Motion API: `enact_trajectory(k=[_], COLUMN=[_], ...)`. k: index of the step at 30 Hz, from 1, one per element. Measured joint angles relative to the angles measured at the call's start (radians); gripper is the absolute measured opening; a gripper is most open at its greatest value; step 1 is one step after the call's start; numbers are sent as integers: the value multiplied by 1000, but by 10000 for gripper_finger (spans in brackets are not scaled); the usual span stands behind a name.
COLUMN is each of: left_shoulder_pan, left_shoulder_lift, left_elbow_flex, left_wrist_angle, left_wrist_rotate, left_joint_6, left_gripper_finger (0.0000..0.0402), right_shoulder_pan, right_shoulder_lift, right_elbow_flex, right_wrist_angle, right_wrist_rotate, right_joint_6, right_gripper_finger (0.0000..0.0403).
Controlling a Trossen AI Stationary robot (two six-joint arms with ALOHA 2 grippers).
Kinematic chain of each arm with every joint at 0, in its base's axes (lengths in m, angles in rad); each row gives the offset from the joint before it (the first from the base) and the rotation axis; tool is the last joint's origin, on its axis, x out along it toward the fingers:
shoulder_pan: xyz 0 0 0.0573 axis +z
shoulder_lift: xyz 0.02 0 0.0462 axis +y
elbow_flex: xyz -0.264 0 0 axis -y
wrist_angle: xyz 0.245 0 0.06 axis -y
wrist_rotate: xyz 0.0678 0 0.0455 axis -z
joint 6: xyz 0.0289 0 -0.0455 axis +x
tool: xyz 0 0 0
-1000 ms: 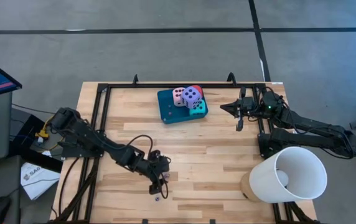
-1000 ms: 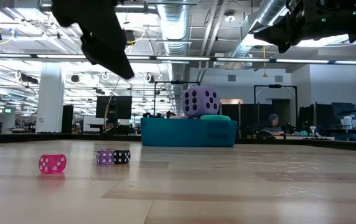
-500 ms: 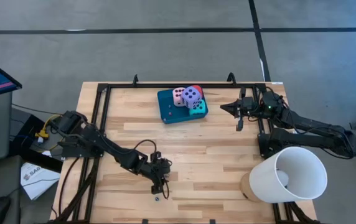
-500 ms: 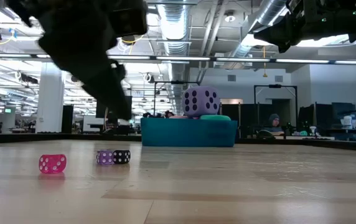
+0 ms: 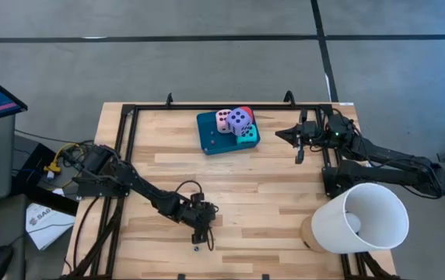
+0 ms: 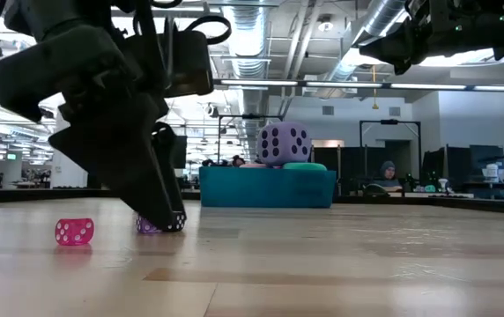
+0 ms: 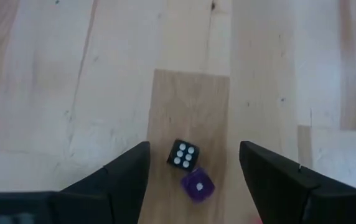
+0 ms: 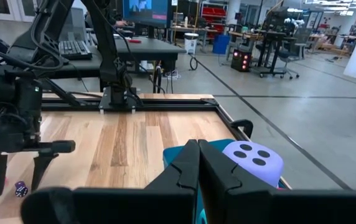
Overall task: Pick & Place Dice
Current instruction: Put the small black dice into the blue bin
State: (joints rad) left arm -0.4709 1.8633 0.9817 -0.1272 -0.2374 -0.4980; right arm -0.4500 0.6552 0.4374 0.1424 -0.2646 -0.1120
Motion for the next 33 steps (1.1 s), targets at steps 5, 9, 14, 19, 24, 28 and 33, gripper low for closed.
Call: enact_trajectory(k=[5, 9, 14, 19, 24, 28, 33], left_shoulder_pan=[0, 0, 1, 1, 1, 1, 1], left_shoulder_lift=[-4, -5, -5, -5, -5, -5, -5], left_elbow_flex=[0, 0, 0, 0, 0, 0, 0], left_wrist_angle=[-4, -18, -25, -25, -25, -25, -25], left_wrist_rotate=[-7, -7, -7, -7, -7, -6, -6], left_joint_6=[0, -2, -6, -7, -7, -7, -7], left_gripper_finger=[223, 203, 177, 156, 140, 126, 101], right_shoulder_pan=[0, 0, 0, 0, 0, 0, 0], right_shoulder_lift=[0, 0, 0, 0, 0, 0, 0], right_elbow_flex=[0, 0, 0, 0, 0, 0, 0], right_wrist_angle=[0, 0, 0, 0, 0, 0, 0], right_wrist_rotate=[0, 0, 0, 0, 0, 0, 0], right_joint_6=[0, 0, 0, 0, 0, 0, 0], right_gripper_finger=[0, 0, 0, 0, 0, 0, 0])
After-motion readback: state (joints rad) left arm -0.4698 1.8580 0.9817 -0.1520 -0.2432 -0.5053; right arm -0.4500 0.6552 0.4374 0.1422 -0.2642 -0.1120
